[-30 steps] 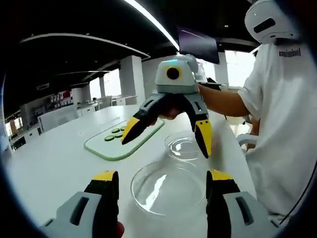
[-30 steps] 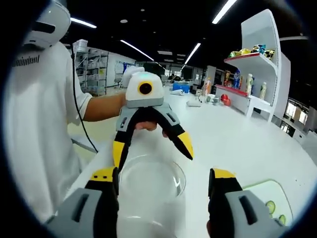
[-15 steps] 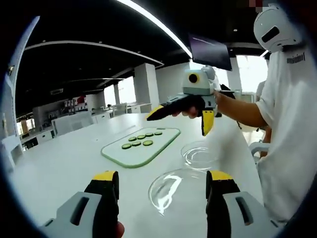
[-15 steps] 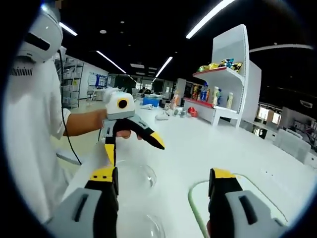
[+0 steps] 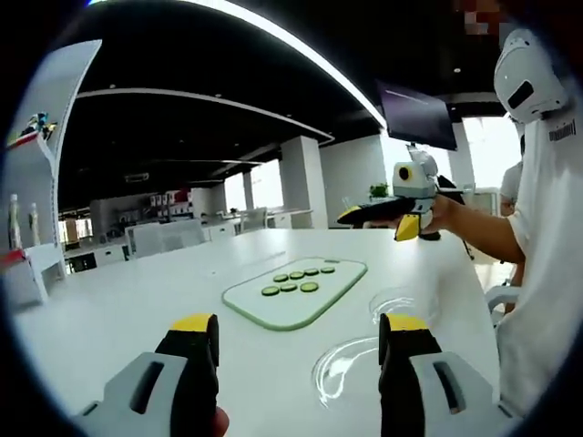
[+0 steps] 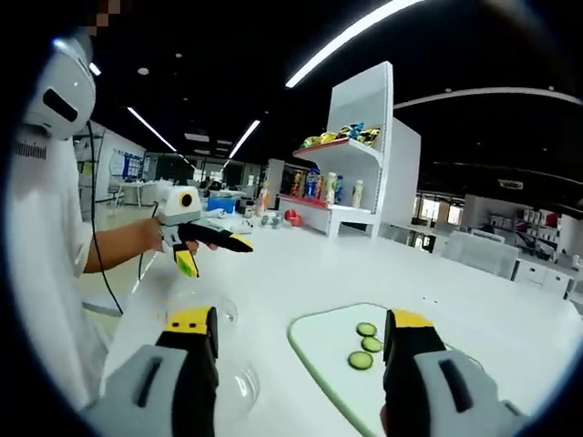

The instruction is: Open the petri dish lid, add cucumber slices into the petri dish, and close the lid

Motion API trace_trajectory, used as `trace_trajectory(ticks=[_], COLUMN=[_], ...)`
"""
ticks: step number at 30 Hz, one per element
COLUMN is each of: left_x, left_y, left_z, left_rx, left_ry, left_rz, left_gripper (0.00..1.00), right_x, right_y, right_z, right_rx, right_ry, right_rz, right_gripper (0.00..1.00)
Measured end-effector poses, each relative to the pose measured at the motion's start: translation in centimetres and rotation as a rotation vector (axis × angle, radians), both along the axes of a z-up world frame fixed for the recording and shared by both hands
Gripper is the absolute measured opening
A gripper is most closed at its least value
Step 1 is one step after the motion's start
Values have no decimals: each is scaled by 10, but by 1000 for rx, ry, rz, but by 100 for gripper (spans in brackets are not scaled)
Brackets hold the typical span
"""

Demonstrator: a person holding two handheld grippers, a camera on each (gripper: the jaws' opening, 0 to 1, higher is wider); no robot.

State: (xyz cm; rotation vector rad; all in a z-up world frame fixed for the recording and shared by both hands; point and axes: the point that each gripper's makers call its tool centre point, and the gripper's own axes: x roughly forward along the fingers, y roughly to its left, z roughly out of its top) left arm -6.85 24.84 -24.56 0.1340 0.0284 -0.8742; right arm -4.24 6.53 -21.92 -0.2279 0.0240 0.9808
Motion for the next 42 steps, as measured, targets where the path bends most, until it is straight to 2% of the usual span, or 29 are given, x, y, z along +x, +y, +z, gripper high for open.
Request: trace_trajectory(ticks=[5, 11, 17, 26, 37, 42], left_x=[-1, 1, 3, 2, -7, -7], left_y=[6, 15, 23, 32, 38, 41], left_z=[1, 2, 7, 13, 18, 24], left_rx=[19, 0, -30, -53, -61, -80], left_ry=[-7, -8, -19, -32, -45, -55], left_rz=[18, 53, 85, 120, 143, 153], left_gripper=[72, 71, 71, 71, 71, 71], right_x=[-2, -4, -6, -14, -31, -43], right_y=[-27, -57, -95, -139, -200, -213], right_z=[-1, 2, 16, 21, 12, 12], right_rx=[6, 39, 104, 127, 172, 178], right_ry=[-2, -4, -23, -42, -43, -48], right_rz=[-64, -138, -230, -361, -508, -547], right_gripper=[74, 73, 73, 73, 72, 72])
